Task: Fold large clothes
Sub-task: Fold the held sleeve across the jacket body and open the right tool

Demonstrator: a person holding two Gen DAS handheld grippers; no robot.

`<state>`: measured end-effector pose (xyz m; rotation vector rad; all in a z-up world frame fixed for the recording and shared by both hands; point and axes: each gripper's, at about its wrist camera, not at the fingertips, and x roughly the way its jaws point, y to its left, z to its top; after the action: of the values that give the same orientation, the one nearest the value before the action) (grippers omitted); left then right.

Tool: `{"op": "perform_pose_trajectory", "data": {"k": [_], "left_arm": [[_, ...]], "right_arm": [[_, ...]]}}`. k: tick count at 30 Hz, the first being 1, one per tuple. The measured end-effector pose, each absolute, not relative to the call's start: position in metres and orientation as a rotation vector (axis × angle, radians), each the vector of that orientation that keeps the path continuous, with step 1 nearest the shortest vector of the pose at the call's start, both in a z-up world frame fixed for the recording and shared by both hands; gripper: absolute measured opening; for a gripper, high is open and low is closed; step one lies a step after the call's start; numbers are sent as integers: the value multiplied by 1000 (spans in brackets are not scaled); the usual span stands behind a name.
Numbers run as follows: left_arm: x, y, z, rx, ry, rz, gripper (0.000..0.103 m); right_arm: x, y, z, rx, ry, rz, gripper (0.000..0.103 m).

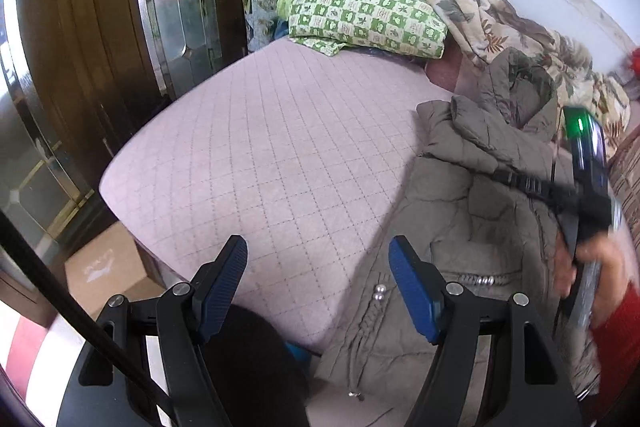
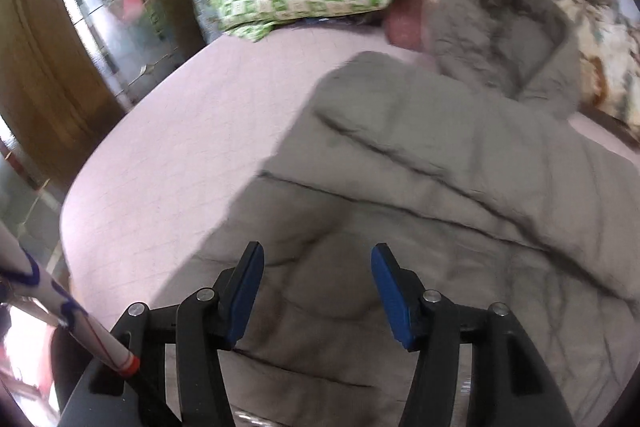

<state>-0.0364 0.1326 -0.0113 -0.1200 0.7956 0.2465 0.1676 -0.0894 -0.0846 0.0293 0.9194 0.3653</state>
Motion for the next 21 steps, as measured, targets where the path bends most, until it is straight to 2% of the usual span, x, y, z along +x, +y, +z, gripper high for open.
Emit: {"op": "perform_pose_trajectory", "data": {"k": [3,5,9,11,13,16,21], "left_arm": [[-40,130,-10,-101,812,254,72],[-43,130,-5,-104,800,265,72],[-48,133,-2,-102,787,284,72],[-49,134,-5,-103,795,284,72],[-50,137,-6,-110,801,284,72],[-53,144,-5,-128,794,286,72],[-63,147,1,-141,776,289,72]], "right_arm": [[190,-103,-78,65,903,298,56],[215,-110,-68,111,870,220,43],[259,-106,-64,157,841,150,42],[282,-94,-77,131,884,125,42],[307,-77,-104,158,1005,182,42],[308,-61,-110,134,1025,203,42],[271,-34,-83,47,991,375,42]]}}
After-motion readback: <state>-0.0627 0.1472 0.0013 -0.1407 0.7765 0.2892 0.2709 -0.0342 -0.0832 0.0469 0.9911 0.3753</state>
